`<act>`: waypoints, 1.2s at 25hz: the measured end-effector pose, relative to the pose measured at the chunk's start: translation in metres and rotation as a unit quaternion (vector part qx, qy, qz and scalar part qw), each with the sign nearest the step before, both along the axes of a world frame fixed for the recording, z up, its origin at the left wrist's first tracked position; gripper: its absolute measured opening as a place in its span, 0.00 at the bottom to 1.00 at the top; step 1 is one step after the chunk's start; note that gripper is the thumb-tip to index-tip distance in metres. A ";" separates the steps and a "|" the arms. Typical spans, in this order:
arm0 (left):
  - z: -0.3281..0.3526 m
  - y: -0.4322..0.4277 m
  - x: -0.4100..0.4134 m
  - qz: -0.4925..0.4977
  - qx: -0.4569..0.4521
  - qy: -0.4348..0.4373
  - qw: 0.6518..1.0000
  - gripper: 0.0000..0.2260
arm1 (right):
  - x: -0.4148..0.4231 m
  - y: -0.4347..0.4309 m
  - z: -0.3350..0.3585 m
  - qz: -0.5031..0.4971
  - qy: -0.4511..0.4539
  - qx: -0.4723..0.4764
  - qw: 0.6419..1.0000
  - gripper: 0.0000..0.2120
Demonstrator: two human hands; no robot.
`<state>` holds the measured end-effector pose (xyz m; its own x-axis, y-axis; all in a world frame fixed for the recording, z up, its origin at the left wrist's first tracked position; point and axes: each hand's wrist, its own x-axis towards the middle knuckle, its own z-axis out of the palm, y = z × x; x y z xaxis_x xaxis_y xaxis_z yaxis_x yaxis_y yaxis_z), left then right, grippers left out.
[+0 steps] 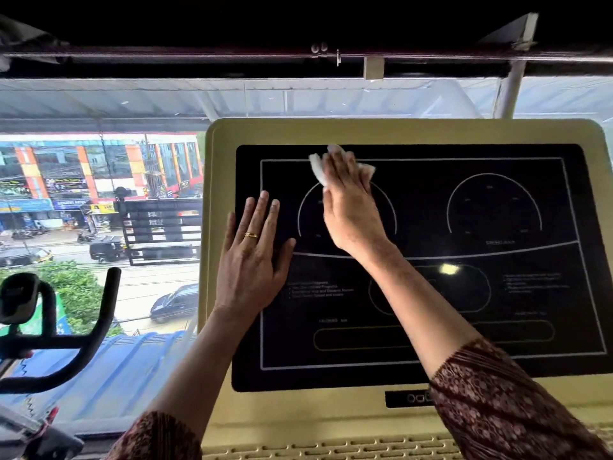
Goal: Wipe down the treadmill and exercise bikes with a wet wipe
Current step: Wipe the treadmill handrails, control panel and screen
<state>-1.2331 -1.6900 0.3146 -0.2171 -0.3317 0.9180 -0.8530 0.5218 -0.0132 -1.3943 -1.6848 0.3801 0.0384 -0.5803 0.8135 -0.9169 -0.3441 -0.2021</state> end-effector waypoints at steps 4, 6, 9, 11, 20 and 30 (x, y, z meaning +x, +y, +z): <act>-0.011 0.001 0.036 -0.008 0.005 0.009 1.000 0.24 | 0.028 0.008 -0.027 0.134 0.191 0.009 0.972 0.25; -0.017 0.001 0.059 -0.022 0.032 0.036 0.999 0.25 | 0.025 0.001 -0.018 0.094 0.154 -0.019 0.983 0.24; -0.022 0.001 0.071 -0.051 0.054 0.039 0.996 0.26 | 0.057 -0.022 0.016 0.012 0.061 -0.004 0.998 0.24; -0.026 0.003 0.070 -0.068 0.057 0.043 0.995 0.25 | 0.090 -0.023 0.016 0.084 0.108 0.003 0.991 0.25; -0.037 0.008 0.067 -0.167 0.085 0.131 0.973 0.25 | 0.098 -0.032 0.027 0.105 0.174 0.017 0.979 0.24; -0.097 0.056 0.076 -0.296 0.224 0.323 0.871 0.25 | 0.086 0.027 -0.058 0.093 0.285 -0.004 0.954 0.23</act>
<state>-1.1572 -1.6338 0.2180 0.0424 -0.6932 0.7195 -0.1876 0.7018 0.6872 -1.3079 -1.6582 0.3225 0.5772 -0.5142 0.6343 -0.8002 -0.5110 0.3140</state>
